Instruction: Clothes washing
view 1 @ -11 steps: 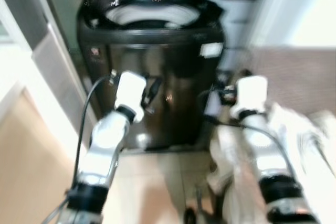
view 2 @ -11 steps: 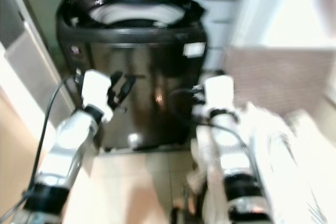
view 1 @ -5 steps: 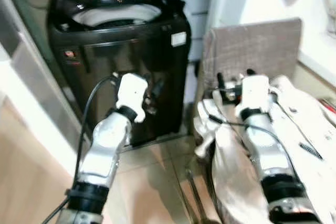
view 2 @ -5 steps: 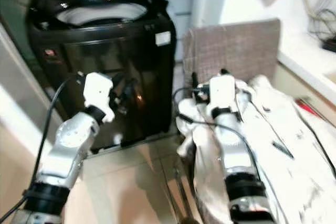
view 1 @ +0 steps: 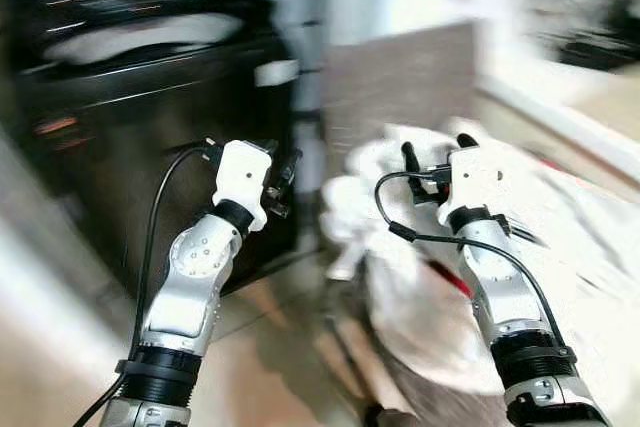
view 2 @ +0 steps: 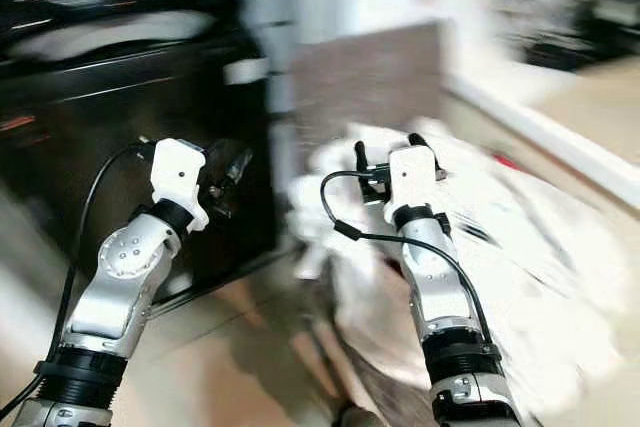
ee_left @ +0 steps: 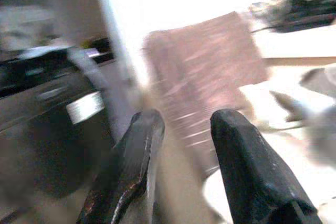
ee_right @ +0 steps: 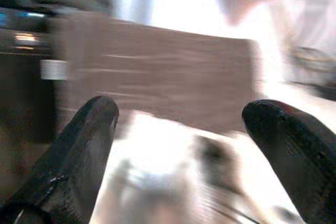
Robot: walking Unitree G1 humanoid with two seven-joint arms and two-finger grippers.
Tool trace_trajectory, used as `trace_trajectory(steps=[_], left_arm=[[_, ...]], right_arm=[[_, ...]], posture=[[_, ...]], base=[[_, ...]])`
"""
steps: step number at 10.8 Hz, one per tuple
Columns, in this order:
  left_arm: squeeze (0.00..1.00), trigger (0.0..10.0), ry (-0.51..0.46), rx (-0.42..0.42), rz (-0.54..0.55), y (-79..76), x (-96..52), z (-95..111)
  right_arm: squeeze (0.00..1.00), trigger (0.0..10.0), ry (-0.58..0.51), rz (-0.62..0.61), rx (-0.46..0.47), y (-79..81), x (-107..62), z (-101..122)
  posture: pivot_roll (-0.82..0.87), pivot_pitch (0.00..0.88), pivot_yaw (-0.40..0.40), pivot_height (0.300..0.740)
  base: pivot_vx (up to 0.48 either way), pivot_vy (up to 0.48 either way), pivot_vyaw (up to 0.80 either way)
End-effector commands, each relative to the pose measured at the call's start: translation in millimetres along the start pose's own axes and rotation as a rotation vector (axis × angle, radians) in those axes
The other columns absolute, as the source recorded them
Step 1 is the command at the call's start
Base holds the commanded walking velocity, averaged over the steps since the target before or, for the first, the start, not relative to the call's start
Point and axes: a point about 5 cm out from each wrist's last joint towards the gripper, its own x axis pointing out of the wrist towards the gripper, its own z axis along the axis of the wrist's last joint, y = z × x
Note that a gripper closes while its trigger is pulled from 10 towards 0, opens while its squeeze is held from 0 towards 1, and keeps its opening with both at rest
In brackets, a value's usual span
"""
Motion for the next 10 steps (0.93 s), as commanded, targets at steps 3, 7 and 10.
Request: trace_trajectory(steps=[3, 7, 10], left_arm=[[0.0, 10.0, -0.002, 0.039, -0.019, 1.5, 5.1, 2.5], [0.0, 10.0, -0.006, 0.042, -0.023, 2.3, 6.8, 2.9], [0.0, 10.0, 0.01, 0.089, 0.007, 6.3, 9.4, 0.8]], right_arm=[[0.01, 10.0, 0.021, -0.087, 0.006, -16.4, -4.1, -5.0], [0.02, 10.0, -0.008, -0.099, -0.006, -18.4, -4.6, -0.8], [0.0, 10.0, -0.017, -0.097, -0.007, -17.3, -5.6, 0.4]], posture=[[-0.16, 0.0, 0.019, 0.74], [-0.18, 0.0, 0.031, 0.74], [-0.18, 0.0, 0.033, 0.74]], base=[[0.0, 0.0, -0.78], [0.0, 0.0, -0.59], [0.0, 0.0, 0.0]])
